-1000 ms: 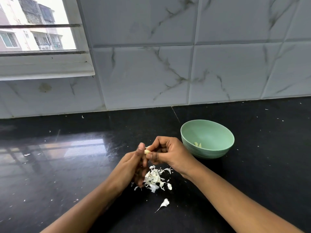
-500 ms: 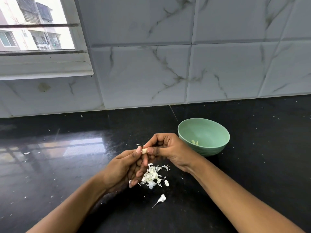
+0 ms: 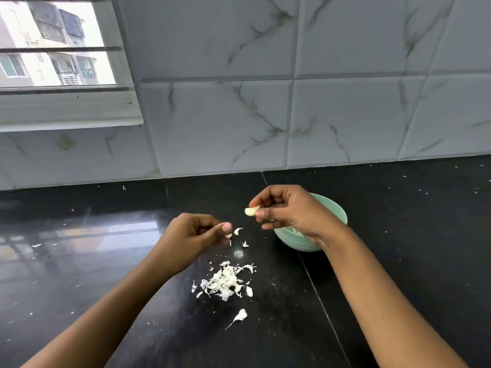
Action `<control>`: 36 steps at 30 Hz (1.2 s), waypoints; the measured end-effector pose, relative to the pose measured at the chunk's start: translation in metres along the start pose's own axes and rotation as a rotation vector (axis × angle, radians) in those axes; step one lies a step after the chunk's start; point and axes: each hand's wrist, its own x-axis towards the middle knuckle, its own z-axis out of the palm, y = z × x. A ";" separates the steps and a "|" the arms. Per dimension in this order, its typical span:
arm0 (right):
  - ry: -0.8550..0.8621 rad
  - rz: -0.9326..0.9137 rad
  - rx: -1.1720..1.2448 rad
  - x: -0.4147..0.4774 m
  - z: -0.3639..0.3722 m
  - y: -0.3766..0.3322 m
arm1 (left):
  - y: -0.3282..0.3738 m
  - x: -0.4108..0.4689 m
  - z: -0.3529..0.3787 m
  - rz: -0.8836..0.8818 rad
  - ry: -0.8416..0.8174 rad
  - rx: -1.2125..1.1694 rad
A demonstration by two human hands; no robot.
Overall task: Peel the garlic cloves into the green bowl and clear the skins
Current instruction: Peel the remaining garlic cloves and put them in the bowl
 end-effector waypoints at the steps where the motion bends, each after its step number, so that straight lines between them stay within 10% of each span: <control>1: 0.022 0.005 -0.032 -0.001 -0.009 -0.004 | 0.005 0.007 0.005 0.024 0.023 0.003; 11: 0.204 0.124 -0.249 -0.019 -0.071 0.001 | 0.026 0.085 0.119 -0.311 0.125 -0.541; 25: 0.099 0.257 -0.852 -0.029 -0.069 0.017 | 0.034 0.052 0.132 -0.017 0.232 -0.257; 36: 0.257 0.118 -0.915 -0.033 -0.066 0.012 | 0.037 0.067 0.131 -0.132 0.188 -0.319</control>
